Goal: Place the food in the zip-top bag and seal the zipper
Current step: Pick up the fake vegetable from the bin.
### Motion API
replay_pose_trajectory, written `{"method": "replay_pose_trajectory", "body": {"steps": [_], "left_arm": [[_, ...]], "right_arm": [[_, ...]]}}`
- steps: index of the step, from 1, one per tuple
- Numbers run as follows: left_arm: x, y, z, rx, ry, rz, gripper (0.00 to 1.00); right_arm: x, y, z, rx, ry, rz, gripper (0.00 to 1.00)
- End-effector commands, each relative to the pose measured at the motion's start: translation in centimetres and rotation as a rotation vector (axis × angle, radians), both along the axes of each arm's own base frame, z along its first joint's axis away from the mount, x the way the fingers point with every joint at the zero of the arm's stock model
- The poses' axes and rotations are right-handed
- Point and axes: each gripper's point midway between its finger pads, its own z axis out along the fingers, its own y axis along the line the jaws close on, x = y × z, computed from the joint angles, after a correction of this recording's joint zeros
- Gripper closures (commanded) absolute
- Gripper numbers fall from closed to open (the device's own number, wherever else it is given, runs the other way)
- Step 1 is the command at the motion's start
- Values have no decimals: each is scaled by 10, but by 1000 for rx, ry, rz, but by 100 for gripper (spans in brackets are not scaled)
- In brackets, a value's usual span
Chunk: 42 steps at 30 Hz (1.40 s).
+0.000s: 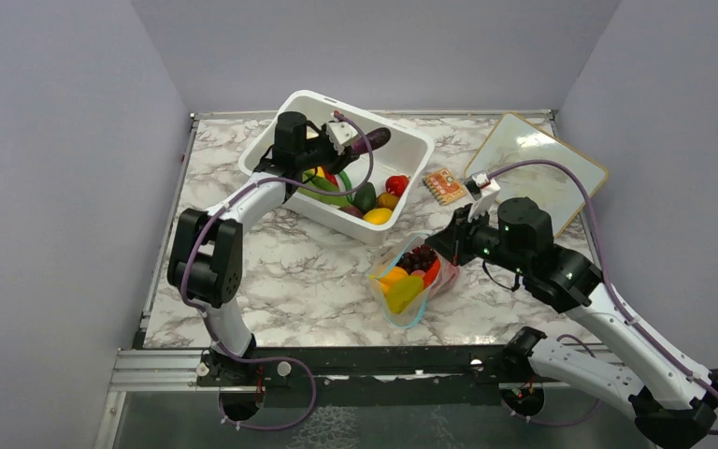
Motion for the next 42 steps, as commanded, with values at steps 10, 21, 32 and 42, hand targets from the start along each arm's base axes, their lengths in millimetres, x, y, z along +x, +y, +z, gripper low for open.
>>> {"method": "replay_pose_trajectory", "body": {"steps": [10, 21, 32, 42], "left_arm": [[-72, 35, 88, -253, 275, 300, 100], [-188, 38, 76, -258, 590, 182, 100], [-276, 33, 60, -302, 828, 62, 100], [-334, -6, 57, -178, 895, -57, 100]], "right_arm": [[12, 18, 24, 91, -39, 9, 99], [28, 17, 16, 33, -42, -41, 99], [39, 17, 12, -8, -59, -64, 99], [47, 18, 6, -28, -46, -91, 99]]}}
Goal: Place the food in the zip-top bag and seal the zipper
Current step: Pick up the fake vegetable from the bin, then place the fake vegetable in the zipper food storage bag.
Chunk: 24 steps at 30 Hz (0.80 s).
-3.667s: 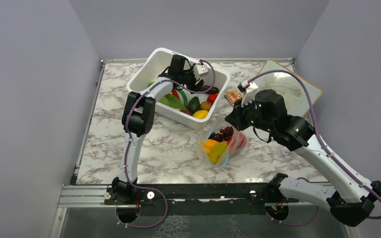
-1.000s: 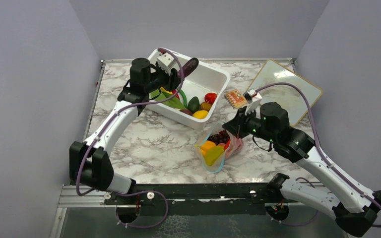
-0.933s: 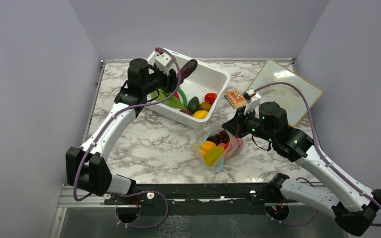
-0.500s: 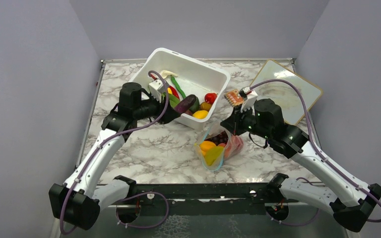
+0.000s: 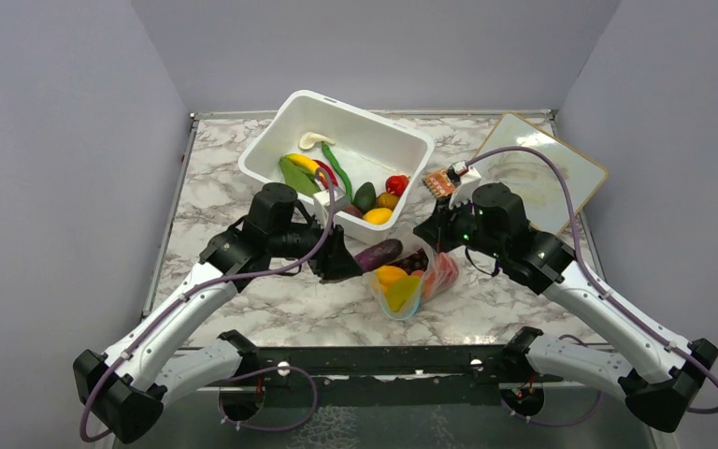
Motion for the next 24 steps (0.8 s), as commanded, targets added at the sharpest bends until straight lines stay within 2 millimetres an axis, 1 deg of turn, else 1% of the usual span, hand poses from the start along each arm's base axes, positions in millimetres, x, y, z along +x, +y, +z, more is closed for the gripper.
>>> {"method": "replay_pose_trajectory", "body": {"steps": [1, 4, 7, 11, 13, 16, 21, 24], "left_arm": [[-24, -14, 12, -2, 22, -42, 100], [-32, -19, 15, -11, 21, -60, 100], [-27, -20, 7, 12, 35, -17, 100], [-24, -28, -4, 22, 86, -2, 100], [-23, -34, -10, 37, 112, 3, 100], [-22, -44, -13, 50, 127, 10, 100], [-23, -62, -19, 85, 139, 2, 100], [-23, -74, -21, 100, 138, 5, 99]], "right_arm": [[14, 2, 17, 15, -56, -38, 99], [13, 5, 16, 24, -45, -31, 99], [12, 6, 19, 38, -47, -24, 99], [12, 3, 23, 43, -59, -32, 99], [10, 3, 29, 53, -66, -27, 99], [6, 5, 33, 73, -71, -7, 99], [0, 12, 32, 102, -73, 43, 99], [-7, 21, 30, 119, -64, 104, 99]]}}
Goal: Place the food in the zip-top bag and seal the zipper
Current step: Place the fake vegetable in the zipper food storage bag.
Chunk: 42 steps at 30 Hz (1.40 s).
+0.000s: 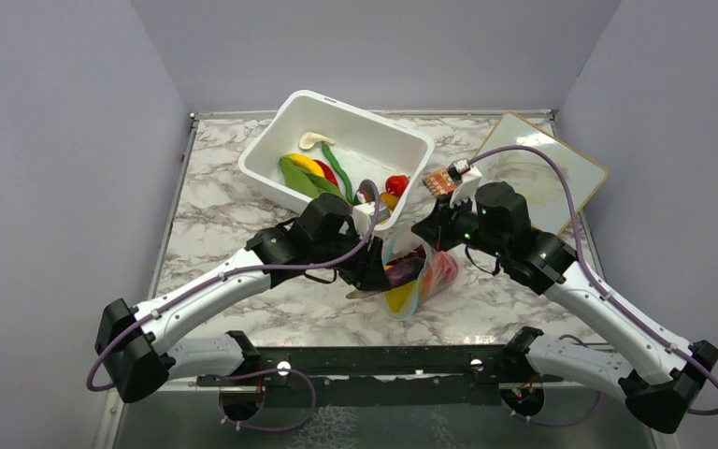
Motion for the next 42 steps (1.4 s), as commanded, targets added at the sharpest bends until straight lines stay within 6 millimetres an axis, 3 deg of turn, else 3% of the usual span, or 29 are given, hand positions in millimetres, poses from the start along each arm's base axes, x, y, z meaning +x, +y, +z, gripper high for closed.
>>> {"method": "replay_pose_trajectory", "body": {"steps": [1, 9, 13, 15, 17, 26, 33, 39, 42], "left_arm": [[11, -22, 18, -31, -55, 41, 99], [15, -54, 22, -73, -75, 76, 99], [21, -61, 17, -63, -83, 117, 93], [24, -64, 15, -58, -84, 136, 86], [28, -65, 16, -65, -93, 156, 68], [35, -50, 55, -214, -272, 201, 40], [35, -31, 70, -233, -498, 131, 41], [3, 4, 87, -261, -905, -159, 48], [-13, 19, 80, -276, -1112, -299, 51]], "right_arm": [[-8, 19, 23, 100, -47, 103, 99], [-18, 30, 27, 156, -35, 173, 99], [-20, 28, 28, 159, -32, 167, 99], [-19, 26, 28, 158, -32, 152, 99], [-17, 23, 26, 154, -32, 131, 99], [-10, 9, 21, 92, -64, 72, 99], [-7, 5, 30, 77, -97, 58, 99], [-2, -7, 44, 9, -149, 37, 99], [-3, -12, 43, -18, -155, 31, 99]]}}
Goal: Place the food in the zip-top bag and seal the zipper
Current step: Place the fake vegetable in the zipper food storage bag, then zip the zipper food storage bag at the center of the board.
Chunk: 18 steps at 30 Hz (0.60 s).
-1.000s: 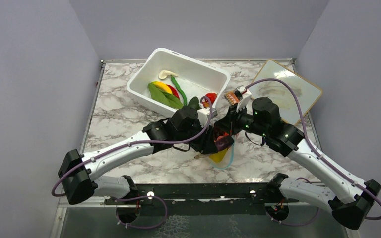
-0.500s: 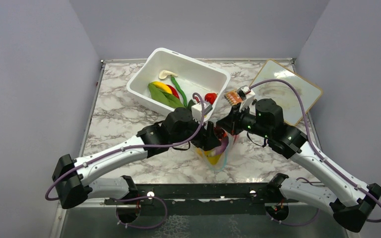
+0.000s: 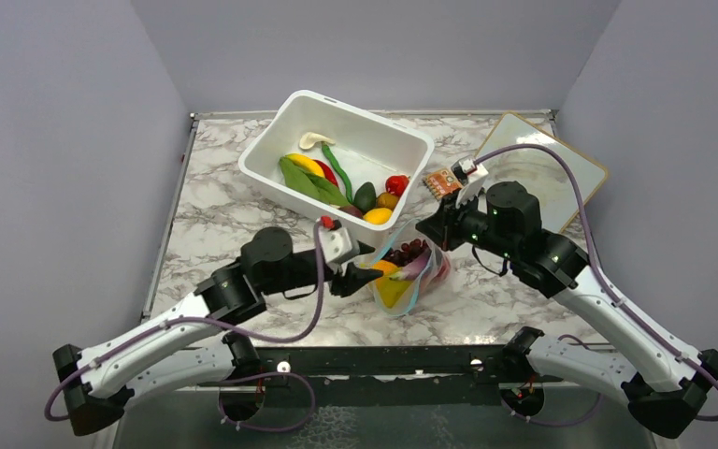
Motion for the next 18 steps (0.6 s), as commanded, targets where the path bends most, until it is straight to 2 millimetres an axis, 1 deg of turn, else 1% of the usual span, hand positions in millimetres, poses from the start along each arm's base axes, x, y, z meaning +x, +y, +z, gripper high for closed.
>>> {"method": "replay_pose_trajectory", "body": {"steps": [1, 2, 6, 8, 10, 12, 15, 18], "left_arm": [[-28, 19, -5, 53, -431, -230, 52], [-31, 21, -17, 74, -457, -255, 52], [-27, 22, -50, 161, -489, -289, 54], [-27, 20, -62, 195, -479, -311, 55], [-26, 20, -70, 218, -481, -323, 54], [-24, 20, -74, 236, -496, -325, 51], [-13, 20, -80, 271, -513, -282, 49], [-4, 20, -90, 330, -507, -263, 49]], "right_arm": [[3, -11, 21, -16, -82, -28, 99], [1, -11, 20, -13, -82, -18, 99], [-4, -8, 8, -19, -47, 8, 99], [-4, -9, 2, -29, -36, 4, 99], [-5, -10, 1, -23, -38, 0, 99], [-6, -9, 2, -13, -41, 7, 99], [-7, -7, 1, -7, -35, 15, 99], [-8, -5, -1, 0, -32, 23, 99]]}}
